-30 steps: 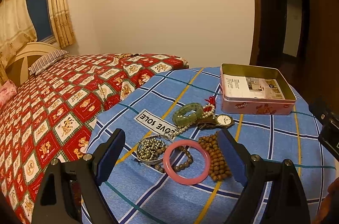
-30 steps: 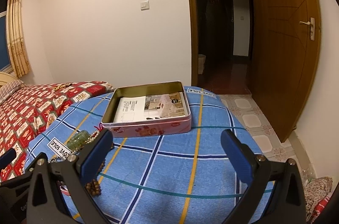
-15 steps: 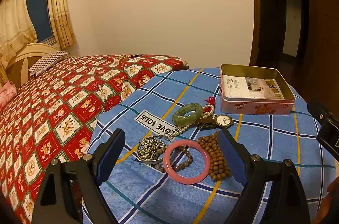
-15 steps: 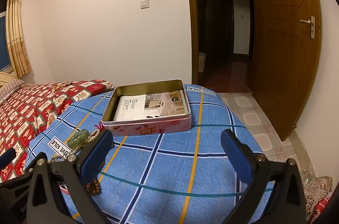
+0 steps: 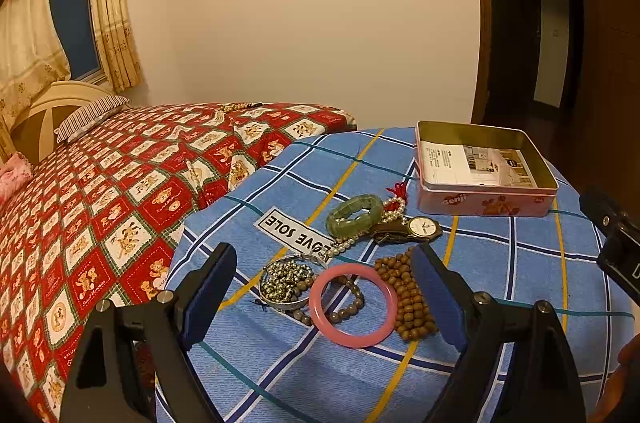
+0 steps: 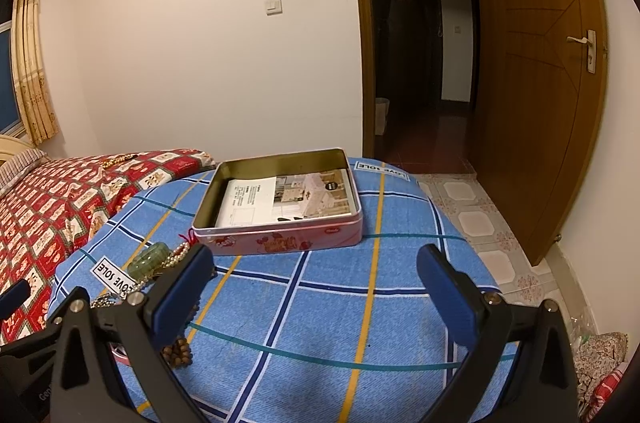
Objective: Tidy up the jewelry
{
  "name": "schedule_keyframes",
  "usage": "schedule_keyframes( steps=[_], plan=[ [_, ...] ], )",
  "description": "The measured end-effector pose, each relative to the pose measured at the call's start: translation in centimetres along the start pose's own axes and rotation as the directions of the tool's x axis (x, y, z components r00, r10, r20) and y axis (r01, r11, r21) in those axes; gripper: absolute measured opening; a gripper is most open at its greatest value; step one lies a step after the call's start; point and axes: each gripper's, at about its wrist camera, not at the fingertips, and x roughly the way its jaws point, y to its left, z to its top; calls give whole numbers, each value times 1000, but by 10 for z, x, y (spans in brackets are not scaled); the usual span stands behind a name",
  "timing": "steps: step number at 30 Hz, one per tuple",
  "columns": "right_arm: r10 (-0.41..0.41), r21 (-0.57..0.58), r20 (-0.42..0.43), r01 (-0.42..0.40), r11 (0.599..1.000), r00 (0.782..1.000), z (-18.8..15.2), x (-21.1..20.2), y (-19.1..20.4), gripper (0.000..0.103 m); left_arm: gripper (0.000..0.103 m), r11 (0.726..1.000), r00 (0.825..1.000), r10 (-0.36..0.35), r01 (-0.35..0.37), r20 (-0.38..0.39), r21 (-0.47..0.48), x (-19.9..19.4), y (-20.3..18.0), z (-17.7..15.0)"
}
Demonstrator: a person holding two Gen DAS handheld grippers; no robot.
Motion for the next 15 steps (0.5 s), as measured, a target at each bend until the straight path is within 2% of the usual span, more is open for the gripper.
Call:
schedule_keyframes(
  steps=[15],
  plan=[
    [7,-6,-27,-7,1000,1000,-1,5,4,103,89,1000,1000,0,0,-16,8,6,0,-4]
  ],
)
